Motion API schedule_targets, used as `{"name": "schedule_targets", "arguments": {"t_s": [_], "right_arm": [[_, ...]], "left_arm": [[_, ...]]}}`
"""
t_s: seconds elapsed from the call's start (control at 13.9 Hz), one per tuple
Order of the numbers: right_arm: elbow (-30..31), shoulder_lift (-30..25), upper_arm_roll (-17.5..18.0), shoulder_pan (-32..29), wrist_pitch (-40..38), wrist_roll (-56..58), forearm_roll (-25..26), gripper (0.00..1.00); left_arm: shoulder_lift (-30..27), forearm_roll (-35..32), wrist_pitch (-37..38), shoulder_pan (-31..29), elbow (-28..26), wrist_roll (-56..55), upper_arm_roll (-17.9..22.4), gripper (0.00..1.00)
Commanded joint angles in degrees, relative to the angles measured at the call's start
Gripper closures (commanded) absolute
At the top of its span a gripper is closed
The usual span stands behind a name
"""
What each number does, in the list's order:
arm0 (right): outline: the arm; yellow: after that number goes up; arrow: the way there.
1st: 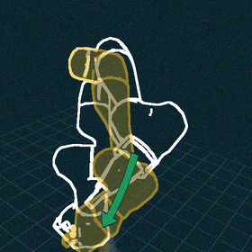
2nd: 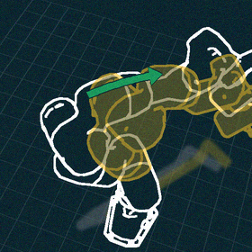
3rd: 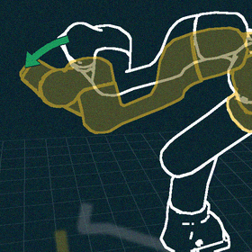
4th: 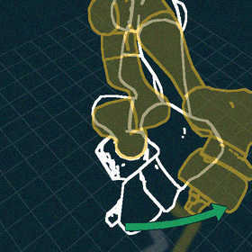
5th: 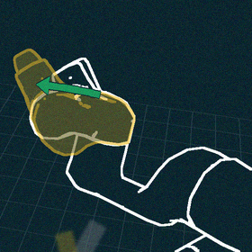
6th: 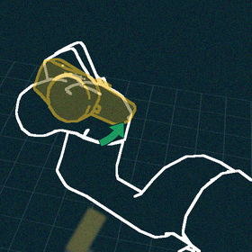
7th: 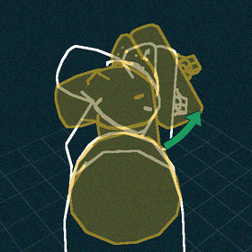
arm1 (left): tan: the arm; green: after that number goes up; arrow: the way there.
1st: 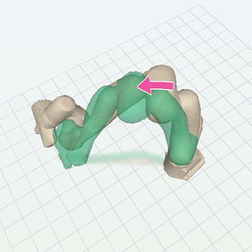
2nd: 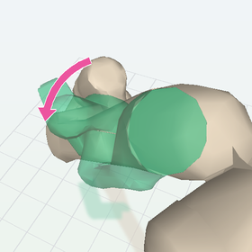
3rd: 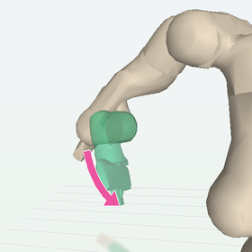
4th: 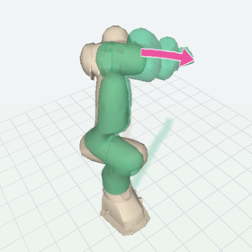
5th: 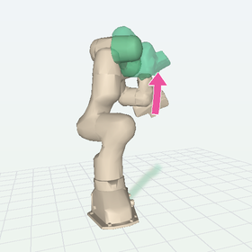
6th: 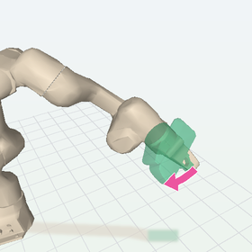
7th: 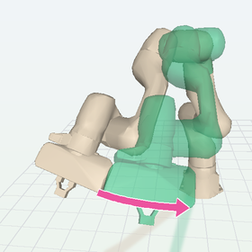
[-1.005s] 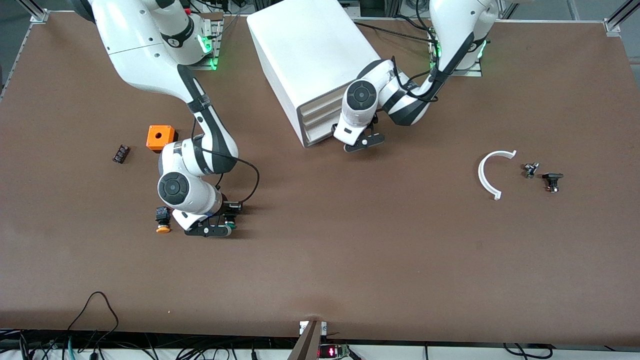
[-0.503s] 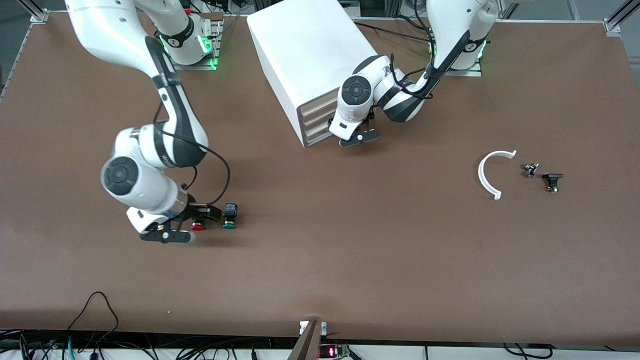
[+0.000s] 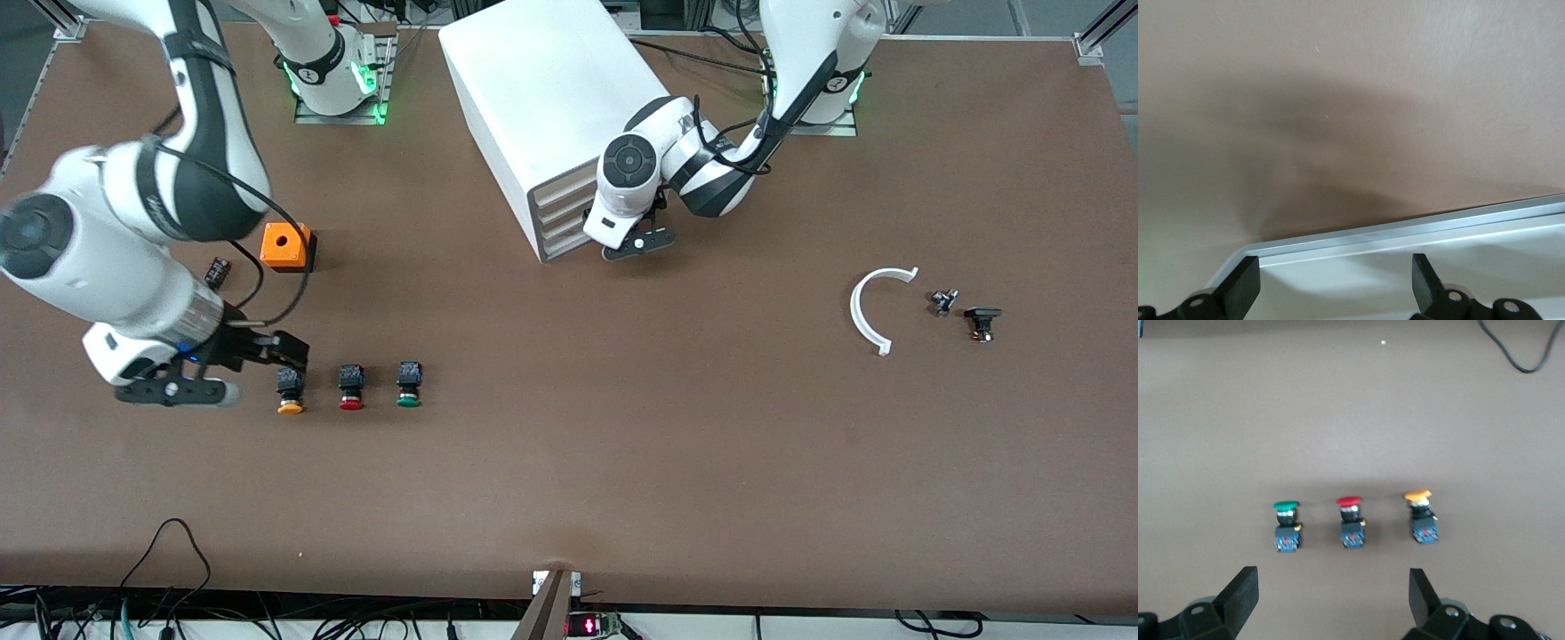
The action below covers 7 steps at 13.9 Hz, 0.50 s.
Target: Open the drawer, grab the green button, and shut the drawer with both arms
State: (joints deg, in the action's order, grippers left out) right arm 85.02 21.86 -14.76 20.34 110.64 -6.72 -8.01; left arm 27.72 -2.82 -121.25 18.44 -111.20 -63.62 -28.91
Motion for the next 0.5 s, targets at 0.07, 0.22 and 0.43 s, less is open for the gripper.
{"name": "schedule_targets", "arguments": {"t_s": [0.07, 0.22, 0.43], "right_arm": [[3.56, -8.56, 7.46, -9.61, -5.51, 0.4, 3.96, 0.0], [5.59, -13.04, 11.66, -14.08, -6.65, 0.39, 6.69, 0.0], [7.61, -19.29, 17.04, -19.19, -11.22, 0.04, 9.77, 0.0]], "left_arm": [[-1.35, -0.07, 17.24, -5.85, 12.12, 12.34, 0.26, 0.0], [-1.87, -3.22, 21.57, -8.85, 16.44, 19.55, 0.17, 0.0], [-3.89, -8.16, 23.78, -13.23, 20.84, 31.05, 0.09, 0.0]]}}
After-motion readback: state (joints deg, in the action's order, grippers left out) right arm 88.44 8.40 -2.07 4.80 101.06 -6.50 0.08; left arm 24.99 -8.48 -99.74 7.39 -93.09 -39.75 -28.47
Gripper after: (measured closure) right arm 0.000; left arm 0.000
